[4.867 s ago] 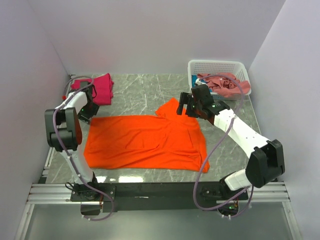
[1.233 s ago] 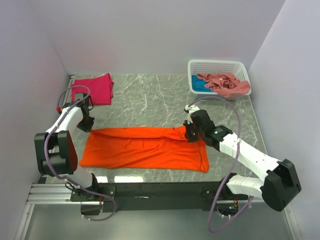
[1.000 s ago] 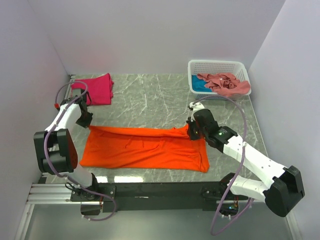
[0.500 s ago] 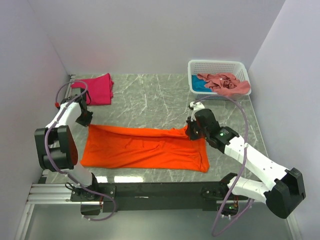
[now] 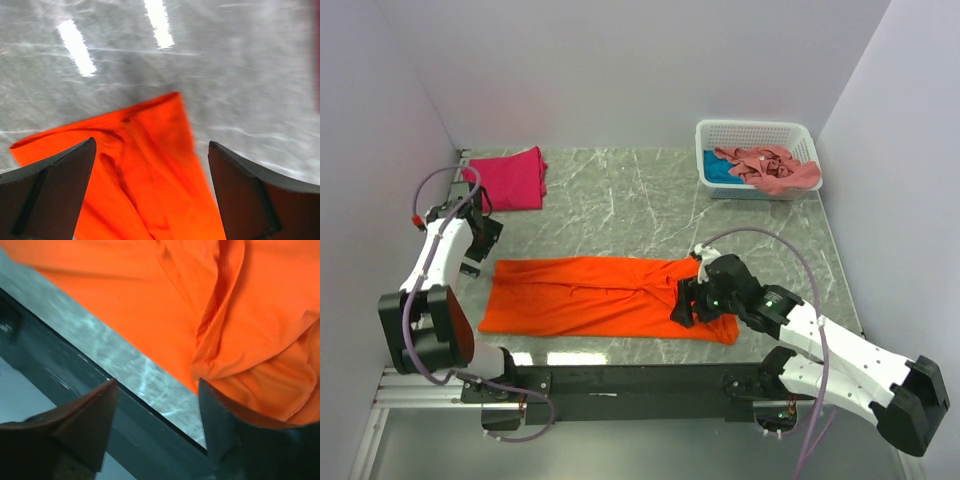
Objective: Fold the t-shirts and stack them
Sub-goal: Fold the tshirt
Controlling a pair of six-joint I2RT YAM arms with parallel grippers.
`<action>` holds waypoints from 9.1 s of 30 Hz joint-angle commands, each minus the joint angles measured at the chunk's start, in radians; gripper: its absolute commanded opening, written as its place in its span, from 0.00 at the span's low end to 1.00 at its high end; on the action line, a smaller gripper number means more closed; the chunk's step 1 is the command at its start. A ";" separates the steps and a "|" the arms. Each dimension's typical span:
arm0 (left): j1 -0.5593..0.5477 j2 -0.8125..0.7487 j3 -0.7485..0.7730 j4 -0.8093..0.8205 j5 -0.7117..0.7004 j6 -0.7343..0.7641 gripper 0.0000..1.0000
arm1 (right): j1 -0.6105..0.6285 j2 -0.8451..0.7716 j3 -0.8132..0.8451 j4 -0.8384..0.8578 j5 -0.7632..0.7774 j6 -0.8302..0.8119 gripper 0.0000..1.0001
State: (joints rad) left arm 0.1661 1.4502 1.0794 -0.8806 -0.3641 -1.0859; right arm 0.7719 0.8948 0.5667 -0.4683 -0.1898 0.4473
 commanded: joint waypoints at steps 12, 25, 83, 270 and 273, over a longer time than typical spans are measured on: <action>-0.122 0.055 0.017 0.106 0.145 0.081 0.99 | -0.132 0.304 0.251 0.223 -0.028 0.038 0.88; -0.120 0.082 -0.012 0.127 0.122 0.101 0.99 | -0.102 0.652 0.325 0.200 -0.020 -0.058 0.87; -0.201 0.171 0.180 0.106 0.159 0.135 0.99 | 0.059 0.428 0.262 0.207 -0.032 0.149 0.87; -1.082 -0.548 -0.446 0.036 0.423 -0.161 0.01 | 0.310 0.039 -0.246 0.306 -0.152 0.709 0.00; -1.082 -0.515 -0.374 -0.015 0.367 -0.163 0.01 | 0.291 0.059 -0.177 0.215 -0.102 0.665 0.00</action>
State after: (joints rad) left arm -0.9115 0.9253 0.6109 -0.8768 0.0681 -1.2423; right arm 1.0752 0.9447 0.3050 -0.1867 -0.3523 1.1671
